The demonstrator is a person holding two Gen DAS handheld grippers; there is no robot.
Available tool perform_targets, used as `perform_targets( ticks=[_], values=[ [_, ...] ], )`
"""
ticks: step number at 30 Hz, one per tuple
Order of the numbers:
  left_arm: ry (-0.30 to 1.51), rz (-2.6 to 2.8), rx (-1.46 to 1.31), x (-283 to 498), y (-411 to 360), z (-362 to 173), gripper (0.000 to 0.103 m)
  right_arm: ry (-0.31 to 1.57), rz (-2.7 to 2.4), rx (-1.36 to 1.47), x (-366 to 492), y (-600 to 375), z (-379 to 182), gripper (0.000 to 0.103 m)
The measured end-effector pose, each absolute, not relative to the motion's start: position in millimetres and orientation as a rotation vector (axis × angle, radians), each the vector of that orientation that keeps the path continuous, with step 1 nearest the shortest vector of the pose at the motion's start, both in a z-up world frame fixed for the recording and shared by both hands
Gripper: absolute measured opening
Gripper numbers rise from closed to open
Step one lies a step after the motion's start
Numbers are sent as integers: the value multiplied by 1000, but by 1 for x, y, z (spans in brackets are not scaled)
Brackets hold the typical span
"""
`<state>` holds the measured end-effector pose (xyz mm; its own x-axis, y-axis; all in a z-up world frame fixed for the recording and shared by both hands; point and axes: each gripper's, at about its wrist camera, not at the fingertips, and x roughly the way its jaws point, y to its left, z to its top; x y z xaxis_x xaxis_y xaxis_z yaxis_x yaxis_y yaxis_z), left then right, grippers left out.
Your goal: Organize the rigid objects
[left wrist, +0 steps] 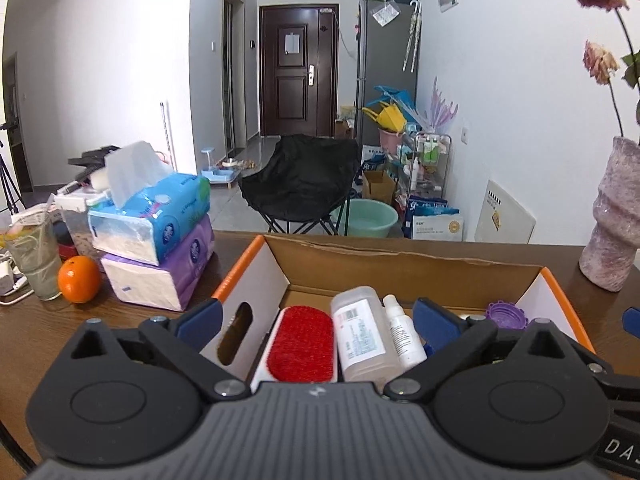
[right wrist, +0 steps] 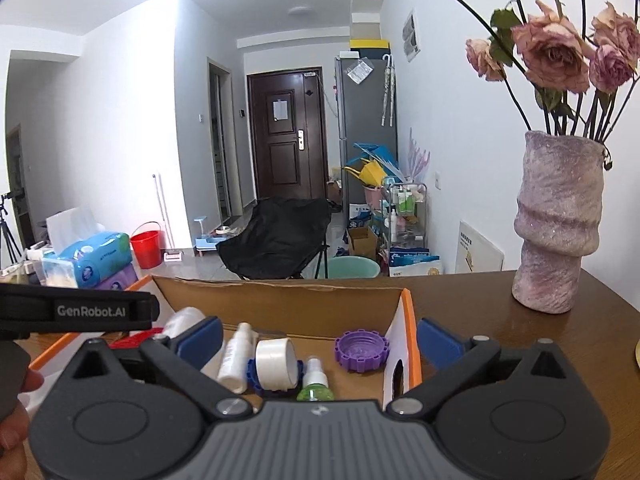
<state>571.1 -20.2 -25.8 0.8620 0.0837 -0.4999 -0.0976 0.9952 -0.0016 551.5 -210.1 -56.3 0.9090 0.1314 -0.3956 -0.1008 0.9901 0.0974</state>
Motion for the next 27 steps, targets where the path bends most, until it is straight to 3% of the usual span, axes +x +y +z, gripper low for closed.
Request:
perform_targets(
  ticks=[10,27],
  values=[
    [445,123,-7,494,0,0,103,367,116,20,494,-209,-35,103],
    [393,70,-2,278,13,33,103,277,127,37,292,-214,11,103]
  ],
)
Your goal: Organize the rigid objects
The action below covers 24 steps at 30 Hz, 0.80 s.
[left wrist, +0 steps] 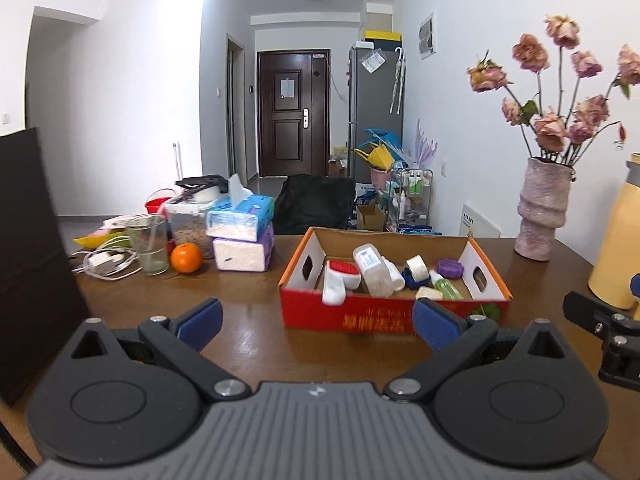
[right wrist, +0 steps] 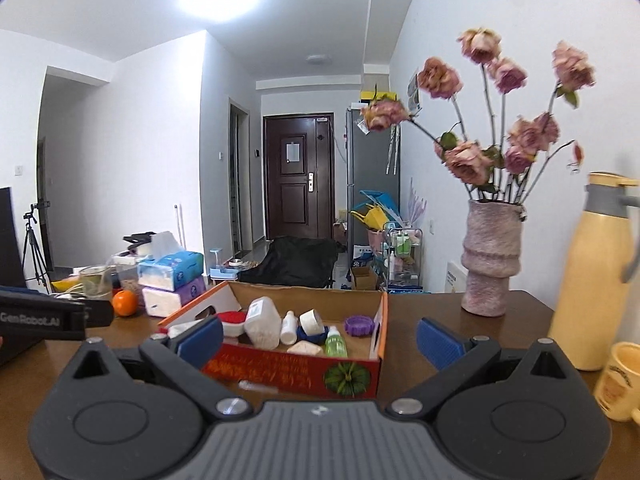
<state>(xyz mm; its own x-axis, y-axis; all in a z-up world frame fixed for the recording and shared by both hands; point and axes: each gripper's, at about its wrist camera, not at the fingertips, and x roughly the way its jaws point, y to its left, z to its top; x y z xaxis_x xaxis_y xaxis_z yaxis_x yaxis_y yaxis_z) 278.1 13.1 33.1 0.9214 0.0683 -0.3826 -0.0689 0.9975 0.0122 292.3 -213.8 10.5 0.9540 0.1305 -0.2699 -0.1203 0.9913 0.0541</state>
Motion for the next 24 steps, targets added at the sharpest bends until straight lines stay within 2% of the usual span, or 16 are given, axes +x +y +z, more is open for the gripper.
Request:
perform_targets(
  ticks=[14,24],
  values=[
    [364,74,0,105,12,29,103,238,141,3,121,-216,22,103],
    [374,54,25,54,5,15,103,231,140,-3,63,-218,16,103]
  ],
)
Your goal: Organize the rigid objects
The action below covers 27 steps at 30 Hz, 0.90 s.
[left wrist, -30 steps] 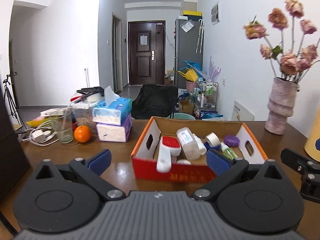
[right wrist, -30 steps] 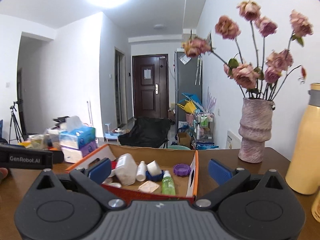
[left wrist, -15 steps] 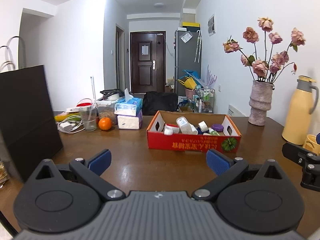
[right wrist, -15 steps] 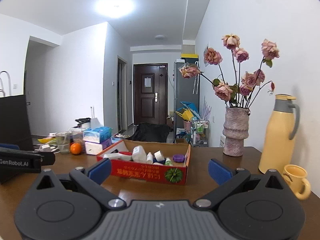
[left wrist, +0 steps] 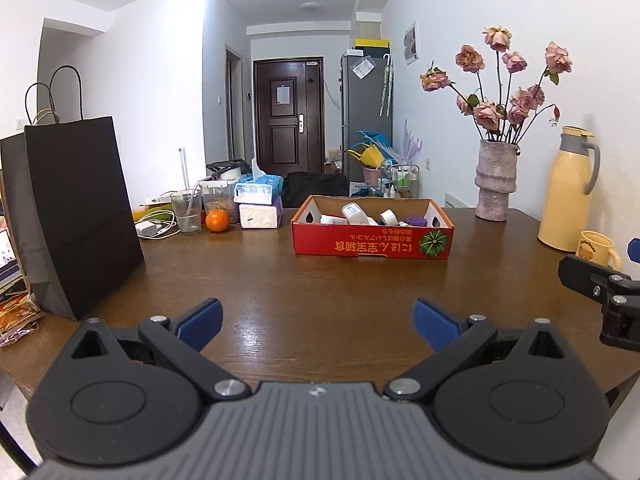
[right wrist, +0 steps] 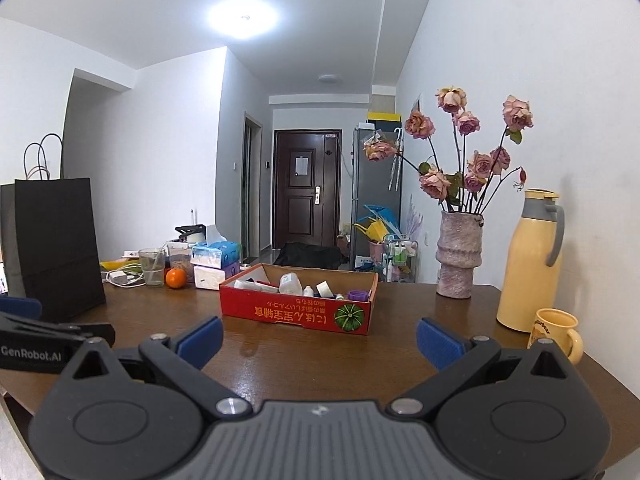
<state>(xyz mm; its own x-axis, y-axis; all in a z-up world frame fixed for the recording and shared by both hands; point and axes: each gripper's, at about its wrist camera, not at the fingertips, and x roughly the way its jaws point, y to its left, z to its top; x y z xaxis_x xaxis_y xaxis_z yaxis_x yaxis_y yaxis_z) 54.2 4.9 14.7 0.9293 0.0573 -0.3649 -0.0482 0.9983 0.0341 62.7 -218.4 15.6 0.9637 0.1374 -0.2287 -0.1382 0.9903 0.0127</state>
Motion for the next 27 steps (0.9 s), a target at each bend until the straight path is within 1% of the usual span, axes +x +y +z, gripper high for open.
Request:
perform_targets(
  ticks=[13,27],
  values=[
    [370,58,26,40,2,14,103,240,140,-10,44,-219,10,103],
    [378,59,27,38,2,11,103,258,141,-14,44,-216,7,103]
  ],
)
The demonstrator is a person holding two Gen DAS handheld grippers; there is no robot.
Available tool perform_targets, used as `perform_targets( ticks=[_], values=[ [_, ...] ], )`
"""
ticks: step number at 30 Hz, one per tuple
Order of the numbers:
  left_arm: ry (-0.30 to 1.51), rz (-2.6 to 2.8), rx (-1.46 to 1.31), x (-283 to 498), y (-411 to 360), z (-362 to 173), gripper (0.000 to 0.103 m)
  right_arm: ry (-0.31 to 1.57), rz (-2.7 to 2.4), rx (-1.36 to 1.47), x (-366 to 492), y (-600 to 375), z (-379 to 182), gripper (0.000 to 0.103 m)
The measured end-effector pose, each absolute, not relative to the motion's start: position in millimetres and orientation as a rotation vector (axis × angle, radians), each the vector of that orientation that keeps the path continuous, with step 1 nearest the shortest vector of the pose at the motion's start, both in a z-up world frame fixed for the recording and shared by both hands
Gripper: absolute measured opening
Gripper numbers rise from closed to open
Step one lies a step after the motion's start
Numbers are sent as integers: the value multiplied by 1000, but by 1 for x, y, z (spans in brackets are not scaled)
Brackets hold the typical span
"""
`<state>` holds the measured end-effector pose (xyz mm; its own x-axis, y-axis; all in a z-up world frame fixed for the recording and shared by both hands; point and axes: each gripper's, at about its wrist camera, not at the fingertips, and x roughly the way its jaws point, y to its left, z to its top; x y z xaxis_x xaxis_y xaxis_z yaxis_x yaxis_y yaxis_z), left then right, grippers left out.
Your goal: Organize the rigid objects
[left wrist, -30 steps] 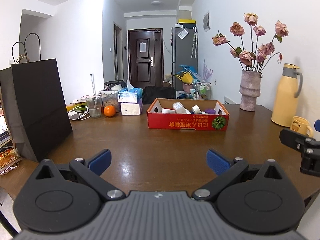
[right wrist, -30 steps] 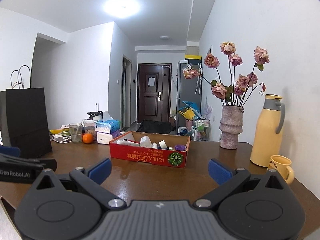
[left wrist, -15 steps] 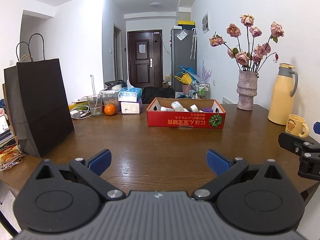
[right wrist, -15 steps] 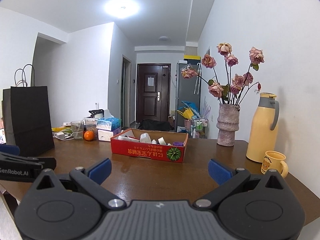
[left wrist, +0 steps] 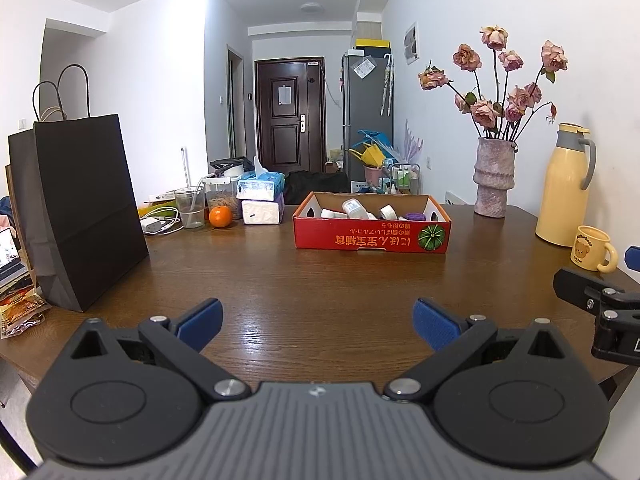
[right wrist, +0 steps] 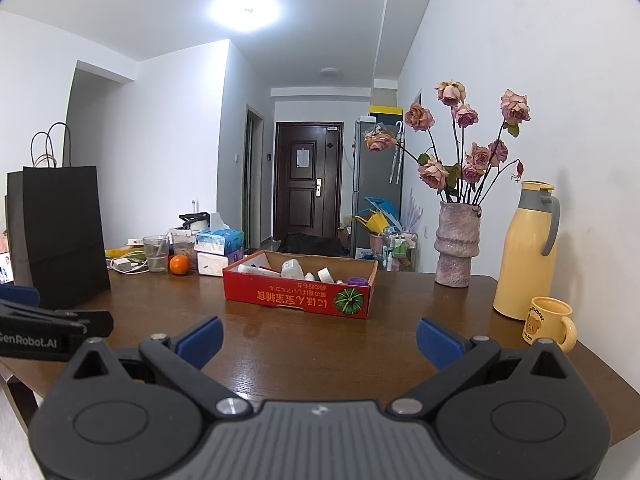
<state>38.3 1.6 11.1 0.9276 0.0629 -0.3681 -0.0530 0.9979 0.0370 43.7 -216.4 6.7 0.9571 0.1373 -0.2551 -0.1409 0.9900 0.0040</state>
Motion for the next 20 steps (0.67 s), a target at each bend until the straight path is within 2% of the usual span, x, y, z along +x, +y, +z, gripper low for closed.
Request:
perform_targets(
  ticks=[20],
  values=[
    [393,47,24,44,4,3,103,287,141,-27,53,-215,2,103]
  ],
)
